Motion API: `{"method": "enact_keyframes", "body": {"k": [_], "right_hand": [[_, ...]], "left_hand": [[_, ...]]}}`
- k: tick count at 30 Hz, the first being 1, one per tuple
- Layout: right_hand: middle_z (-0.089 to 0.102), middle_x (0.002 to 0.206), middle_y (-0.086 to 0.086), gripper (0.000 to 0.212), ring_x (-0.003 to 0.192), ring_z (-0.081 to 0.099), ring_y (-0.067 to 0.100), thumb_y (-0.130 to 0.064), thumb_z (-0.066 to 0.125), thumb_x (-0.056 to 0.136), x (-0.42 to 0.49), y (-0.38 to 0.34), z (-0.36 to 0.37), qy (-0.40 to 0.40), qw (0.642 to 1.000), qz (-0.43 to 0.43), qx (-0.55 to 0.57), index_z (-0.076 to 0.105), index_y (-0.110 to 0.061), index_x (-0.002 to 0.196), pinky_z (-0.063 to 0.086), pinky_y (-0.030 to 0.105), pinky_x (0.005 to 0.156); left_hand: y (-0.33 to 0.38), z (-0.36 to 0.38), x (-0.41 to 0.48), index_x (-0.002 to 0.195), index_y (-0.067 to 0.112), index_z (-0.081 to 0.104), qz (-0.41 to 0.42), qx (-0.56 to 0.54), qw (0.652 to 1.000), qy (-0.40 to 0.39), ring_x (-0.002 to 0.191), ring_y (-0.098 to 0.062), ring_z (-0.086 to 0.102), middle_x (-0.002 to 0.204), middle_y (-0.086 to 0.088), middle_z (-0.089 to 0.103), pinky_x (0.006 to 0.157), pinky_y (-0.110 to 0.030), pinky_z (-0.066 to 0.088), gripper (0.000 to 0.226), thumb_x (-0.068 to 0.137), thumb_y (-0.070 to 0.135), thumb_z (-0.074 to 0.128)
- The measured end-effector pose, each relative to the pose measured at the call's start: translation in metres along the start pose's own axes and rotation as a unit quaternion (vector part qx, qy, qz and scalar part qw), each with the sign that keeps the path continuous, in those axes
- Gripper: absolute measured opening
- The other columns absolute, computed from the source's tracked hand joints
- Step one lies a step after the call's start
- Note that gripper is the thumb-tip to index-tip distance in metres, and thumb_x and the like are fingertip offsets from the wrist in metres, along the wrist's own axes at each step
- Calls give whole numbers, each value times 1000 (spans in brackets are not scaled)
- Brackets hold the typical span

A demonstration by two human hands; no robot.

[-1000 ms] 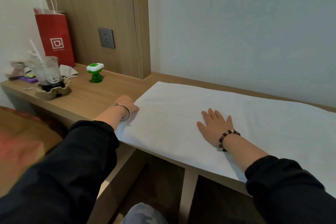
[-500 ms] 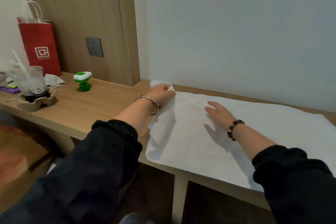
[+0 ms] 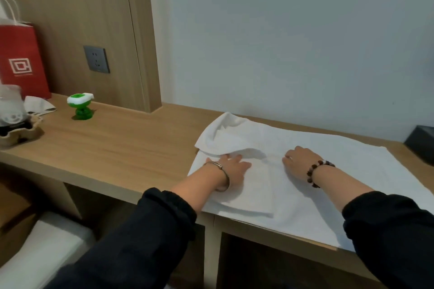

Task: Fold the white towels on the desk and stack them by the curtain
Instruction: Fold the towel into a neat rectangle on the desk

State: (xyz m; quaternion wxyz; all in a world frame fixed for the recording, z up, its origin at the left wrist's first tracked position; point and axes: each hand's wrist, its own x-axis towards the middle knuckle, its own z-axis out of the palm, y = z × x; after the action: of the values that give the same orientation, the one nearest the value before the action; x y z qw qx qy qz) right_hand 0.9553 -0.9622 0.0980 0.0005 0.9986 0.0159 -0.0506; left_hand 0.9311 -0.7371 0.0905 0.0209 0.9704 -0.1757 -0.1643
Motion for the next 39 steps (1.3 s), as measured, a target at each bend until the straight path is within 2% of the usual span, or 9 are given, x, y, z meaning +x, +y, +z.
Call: {"method": "enact_keyframes", "body": {"k": [11, 15, 19, 23, 26, 31, 34, 36, 39], "right_hand": [[55, 64, 2, 35, 63, 54, 21, -31, 40, 94, -26, -72, -27, -98, 991, -85, -44, 47, -12, 66, 41, 25, 59], [65, 51, 4, 37, 40, 59, 18, -22, 36, 92, -30, -72, -46, -256, 964, -58, 29, 64, -6, 73, 46, 18, 44], [68, 59, 5, 37, 44, 60, 16, -24, 41, 94, -25, -65, -52, -335, 936, -69, 83, 68, -9, 74, 49, 21, 47], [62, 61, 6, 28, 51, 54, 20, -19, 45, 91, -2, -45, -44, -60, 986, -17, 152, 61, -8, 70, 43, 23, 50], [65, 95, 15, 22, 81, 57, 27, -17, 47, 91, 29, -19, -36, 144, 969, 50, 193, 63, -2, 92, 41, 29, 65], [51, 131, 13, 45, 117, 50, 32, -24, 53, 91, 65, 3, -23, 96, 963, 108, 227, 45, -8, 133, 44, 36, 88], [55, 88, 10, 14, 77, 52, 26, -22, 44, 94, 80, -4, -24, 79, 937, 114, 320, 53, -12, 92, 36, 29, 59], [48, 73, 8, 26, 75, 47, 28, -20, 37, 96, 89, -7, -27, 80, 910, 111, 391, 48, -11, 74, 34, 30, 57], [61, 114, 11, 35, 110, 55, 33, -31, 47, 97, 95, -2, -30, 43, 885, 115, 449, 61, -3, 115, 42, 37, 87]], "left_hand": [[-26, -19, 13, 143, 24, 31, -105, 14, 994, 14, 137, -39, 24, 151, -6, 28, 105, -66, 20, 52, 98, 48, 17], [-18, 1, 18, 149, 29, 13, -171, -117, 975, 84, 145, -34, -3, 158, 4, 9, 108, -66, 1, 57, 96, 48, 16], [-32, 13, 30, 148, 42, -4, -94, -18, 991, 92, 146, -27, -10, 159, 12, -9, 106, -67, 1, 58, 95, 55, 14], [-47, 16, 37, 147, 47, 3, -33, 29, 994, 102, 146, -23, -5, 159, 15, -6, 107, -64, 4, 55, 94, 57, 17], [-53, 16, 44, 147, 47, 5, -9, 43, 992, 117, 147, -21, -2, 159, 16, -4, 109, -61, 6, 56, 94, 57, 19], [-51, 14, 45, 148, 46, 4, 0, 44, 992, 117, 147, -19, -3, 159, 16, -4, 111, -59, 4, 56, 94, 57, 17], [-52, 14, 44, 148, 46, 5, 14, 46, 992, 118, 147, -20, -4, 159, 15, -4, 112, -57, 4, 56, 94, 58, 18], [-51, 15, 44, 148, 46, 7, 24, 45, 991, 120, 147, -20, -5, 159, 15, -5, 113, -57, 3, 56, 94, 58, 19], [-50, 13, 43, 147, 47, 9, 33, 38, 991, 126, 147, -19, -4, 159, 15, -3, 113, -56, 2, 56, 94, 57, 21]]}}
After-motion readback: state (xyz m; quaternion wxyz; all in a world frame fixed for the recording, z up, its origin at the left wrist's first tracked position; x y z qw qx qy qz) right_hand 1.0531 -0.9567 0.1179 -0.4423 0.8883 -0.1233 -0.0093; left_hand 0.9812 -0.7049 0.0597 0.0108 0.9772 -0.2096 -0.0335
